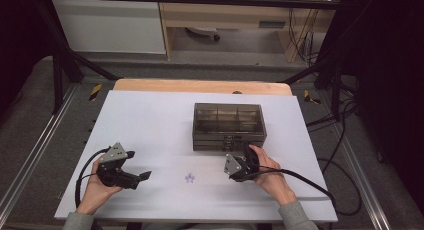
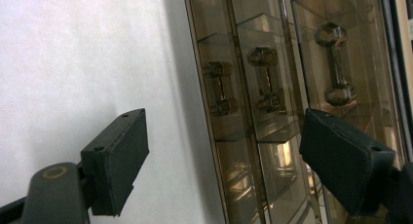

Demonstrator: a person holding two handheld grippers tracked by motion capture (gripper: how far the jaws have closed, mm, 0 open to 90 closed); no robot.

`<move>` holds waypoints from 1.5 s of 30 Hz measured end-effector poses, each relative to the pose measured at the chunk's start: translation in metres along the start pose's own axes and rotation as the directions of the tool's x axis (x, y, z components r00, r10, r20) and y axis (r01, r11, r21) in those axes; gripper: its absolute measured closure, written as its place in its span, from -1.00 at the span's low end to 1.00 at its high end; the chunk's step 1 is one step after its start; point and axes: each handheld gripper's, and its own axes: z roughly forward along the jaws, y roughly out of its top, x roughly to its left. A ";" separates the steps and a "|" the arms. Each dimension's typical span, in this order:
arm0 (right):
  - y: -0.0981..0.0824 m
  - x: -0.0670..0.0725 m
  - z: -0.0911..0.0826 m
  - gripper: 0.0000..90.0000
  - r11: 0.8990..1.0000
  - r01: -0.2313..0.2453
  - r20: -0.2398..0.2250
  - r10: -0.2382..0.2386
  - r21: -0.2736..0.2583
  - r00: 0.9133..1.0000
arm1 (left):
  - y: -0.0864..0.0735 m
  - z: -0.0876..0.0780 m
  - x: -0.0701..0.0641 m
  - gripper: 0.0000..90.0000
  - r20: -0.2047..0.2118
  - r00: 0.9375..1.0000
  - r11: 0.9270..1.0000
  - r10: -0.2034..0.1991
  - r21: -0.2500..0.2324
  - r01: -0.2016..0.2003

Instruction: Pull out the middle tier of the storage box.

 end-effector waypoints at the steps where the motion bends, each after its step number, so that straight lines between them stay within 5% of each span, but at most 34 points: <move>1: 0.000 0.000 0.001 -0.57 1.000 0.007 0.002 -0.007 -0.001 1.000 | 0.000 0.000 0.000 -0.96 -0.001 1.000 1.000 0.000 0.000 0.000; 22: -0.001 0.002 0.007 -0.36 0.998 0.069 0.062 -0.068 -0.005 0.996 | 0.000 0.001 0.000 -0.95 0.000 1.000 1.000 0.001 0.001 -0.001; 45: 0.000 0.008 0.012 -0.09 0.986 0.168 0.120 -0.165 -0.019 0.979 | 0.000 0.001 0.000 -0.95 0.002 1.000 1.000 0.002 0.004 -0.002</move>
